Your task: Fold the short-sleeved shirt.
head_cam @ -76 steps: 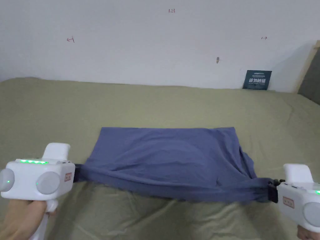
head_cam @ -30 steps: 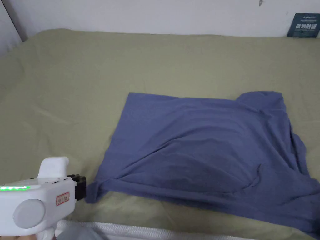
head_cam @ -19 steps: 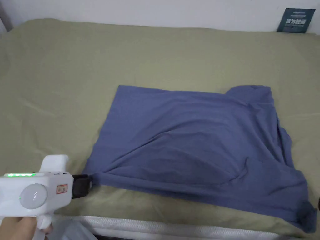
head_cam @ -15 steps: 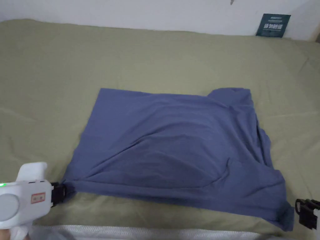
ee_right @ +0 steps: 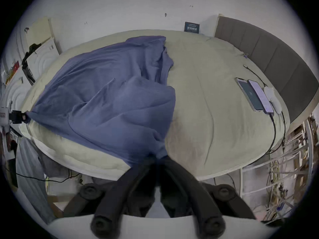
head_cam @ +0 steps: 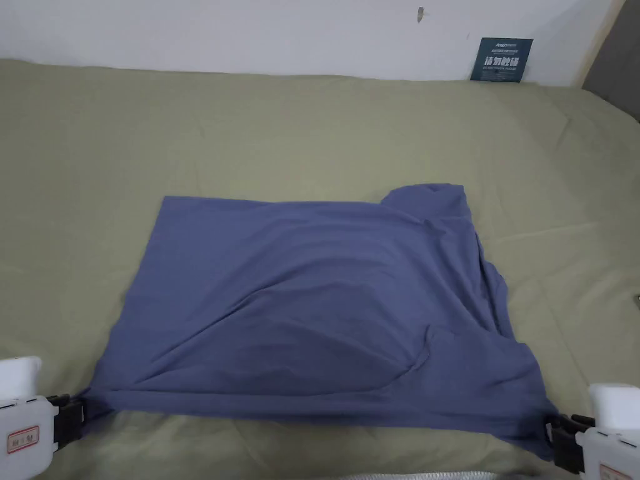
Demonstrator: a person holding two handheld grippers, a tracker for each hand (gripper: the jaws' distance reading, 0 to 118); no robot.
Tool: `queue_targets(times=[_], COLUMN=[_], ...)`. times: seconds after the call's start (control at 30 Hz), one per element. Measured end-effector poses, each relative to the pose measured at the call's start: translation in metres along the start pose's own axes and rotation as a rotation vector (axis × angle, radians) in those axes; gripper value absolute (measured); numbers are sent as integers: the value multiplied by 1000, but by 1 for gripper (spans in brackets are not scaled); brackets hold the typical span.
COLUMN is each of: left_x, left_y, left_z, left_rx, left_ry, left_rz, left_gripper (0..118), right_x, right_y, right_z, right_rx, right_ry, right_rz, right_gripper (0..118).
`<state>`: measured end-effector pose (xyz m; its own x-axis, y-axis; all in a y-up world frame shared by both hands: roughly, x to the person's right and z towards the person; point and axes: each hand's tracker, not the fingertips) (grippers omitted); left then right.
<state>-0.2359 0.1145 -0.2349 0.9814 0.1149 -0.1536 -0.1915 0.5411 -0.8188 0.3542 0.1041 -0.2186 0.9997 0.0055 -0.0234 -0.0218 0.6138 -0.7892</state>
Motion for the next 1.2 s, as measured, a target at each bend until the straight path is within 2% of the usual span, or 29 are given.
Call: queue_targets(times=[0.27, 0.33, 0.6, 0.87, 0.9, 0.93, 0.97, 1.0, 1.03, 1.07, 1.1, 1.13, 1.2], left_x=[11, 17, 38, 49, 50, 49, 48, 45, 42, 40, 39, 32, 23], left_y=[63, 86, 168, 193, 192, 191, 190, 188, 184, 180, 176, 177, 173], left_z=[6, -1, -63, -129, -135, -139, -141, -143, -143, -142, -133, -124, -109], left_rx=[85, 107, 85, 3, -7, -15, -24, -29, -32, -34, 17, 16, 21], left_ry=[-19, -10, 14, 50, 50, 50, 45, 40, 26, 26, 47, 54, 50], left_rz=[-48, -62, -77, -80, -84, -86, -83, -85, -79, -72, -53, -56, -46], left_gripper=[1, 1, 1, 1, 2, 13, 40, 81, 118, 118, 111, 103, 91], right_x=[5, 1, -6, -7, -7, -7, -4, -3, -2, -1, -1, 0, 5], right_y=[85, 112, 191, 210, 209, 207, 207, 207, 207, 205, 199, 205, 203], right_z=[9, -1, -76, -157, -162, -166, -171, -171, -169, -168, -157, -148, -135], right_rx=[123, 134, 83, -36, -44, -49, -53, -52, -58, -71, -84, -3, -9], right_ry=[-2, -20, -65, -84, -85, -80, -78, -77, -71, -69, -42, -53, -51], right_rz=[20, 57, 118, 138, 140, 140, 137, 118, 100, 91, 95, 78, 64], right_gripper=[3, 3, 3, 3, 3, 5, 16, 47, 104, 117, 108, 102, 102])
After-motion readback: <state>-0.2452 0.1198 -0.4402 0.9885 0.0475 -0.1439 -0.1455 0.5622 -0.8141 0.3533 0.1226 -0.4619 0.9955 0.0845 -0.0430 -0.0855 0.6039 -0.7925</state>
